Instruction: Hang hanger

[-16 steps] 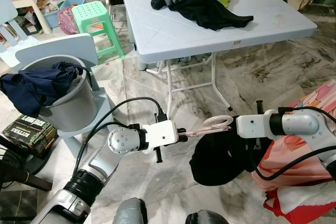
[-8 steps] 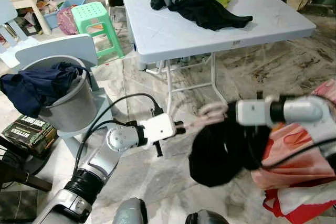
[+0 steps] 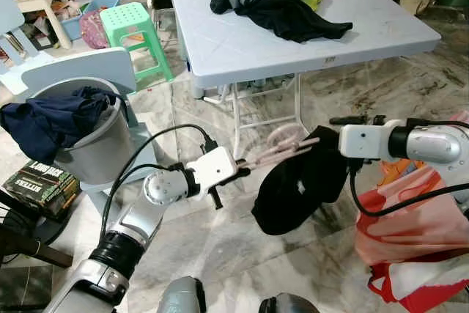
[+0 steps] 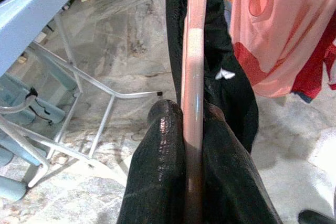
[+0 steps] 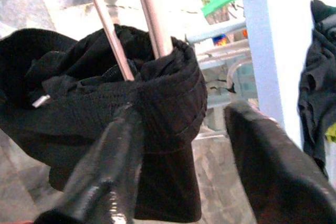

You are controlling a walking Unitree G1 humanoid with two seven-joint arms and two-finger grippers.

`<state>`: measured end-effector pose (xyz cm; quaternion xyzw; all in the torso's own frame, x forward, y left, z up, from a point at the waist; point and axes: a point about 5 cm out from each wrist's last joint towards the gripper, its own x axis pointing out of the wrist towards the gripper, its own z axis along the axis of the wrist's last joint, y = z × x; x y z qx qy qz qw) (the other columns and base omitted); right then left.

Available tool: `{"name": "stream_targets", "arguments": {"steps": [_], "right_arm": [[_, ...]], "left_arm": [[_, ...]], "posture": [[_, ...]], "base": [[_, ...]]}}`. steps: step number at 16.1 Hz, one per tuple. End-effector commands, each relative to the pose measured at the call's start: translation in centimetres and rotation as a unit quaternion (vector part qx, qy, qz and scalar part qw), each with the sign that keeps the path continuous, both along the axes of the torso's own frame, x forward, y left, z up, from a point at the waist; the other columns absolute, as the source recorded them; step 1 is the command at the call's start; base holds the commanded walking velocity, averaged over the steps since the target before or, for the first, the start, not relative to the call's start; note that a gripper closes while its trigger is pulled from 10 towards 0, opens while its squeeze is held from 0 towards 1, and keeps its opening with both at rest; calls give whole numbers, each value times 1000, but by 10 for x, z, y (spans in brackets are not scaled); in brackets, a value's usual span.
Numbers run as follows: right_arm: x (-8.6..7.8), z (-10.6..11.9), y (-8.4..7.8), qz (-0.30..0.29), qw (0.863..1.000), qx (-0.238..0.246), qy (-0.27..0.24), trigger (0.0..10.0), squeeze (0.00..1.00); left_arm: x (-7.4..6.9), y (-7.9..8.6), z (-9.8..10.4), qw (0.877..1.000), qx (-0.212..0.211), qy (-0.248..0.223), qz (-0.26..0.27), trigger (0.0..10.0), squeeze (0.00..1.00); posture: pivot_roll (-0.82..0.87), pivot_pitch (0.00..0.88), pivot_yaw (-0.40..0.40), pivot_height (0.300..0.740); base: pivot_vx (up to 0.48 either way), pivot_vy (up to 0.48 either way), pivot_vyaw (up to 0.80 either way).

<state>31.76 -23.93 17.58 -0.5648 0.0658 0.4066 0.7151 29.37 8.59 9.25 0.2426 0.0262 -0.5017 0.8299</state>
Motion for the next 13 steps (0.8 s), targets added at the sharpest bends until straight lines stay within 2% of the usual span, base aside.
{"name": "stream_targets", "arguments": {"steps": [1,3,5,8,9,10,11,13], "right_arm": [[3,10,0,0,1000,13,-18,10000,1000],[0,5,3,7,1000,17,-10,10000,1000],[1,3,0,-11,1000,21,-17,10000,1000],[6,4,-15,-110,990,79,-48,10000,1000],[4,0,-19,-135,986,88,-43,10000,922],[1,-5,-23,-150,984,93,-34,10000,663],[-4,-13,-26,-169,980,102,-18,10000,0],[-15,-29,-30,-198,973,117,18,10000,0]], "left_arm": [[6,2,9,1000,-14,-14,8,0,0],[7,1,9,1000,-16,-16,9,0,0],[9,1,12,999,-22,-23,19,0,0],[12,5,11,998,-36,-18,55,0,0],[11,5,12,997,-49,-11,62,0,0],[11,6,12,996,-54,-11,64,0,0],[10,7,14,996,-62,-11,70,0,0],[11,8,19,994,-78,-12,79,0,0]], "posture": [[-54,43,6,740],[-55,42,8,740],[-52,40,5,740],[-48,41,4,740],[-49,42,6,740],[-49,42,6,740],[-50,46,10,740],[-50,50,17,740]], "base": [[0,0,0],[0,0,0],[0,0,0],[0,0,0],[0,0,0],[0,0,0],[0,0,0],[0,0,0]]}}
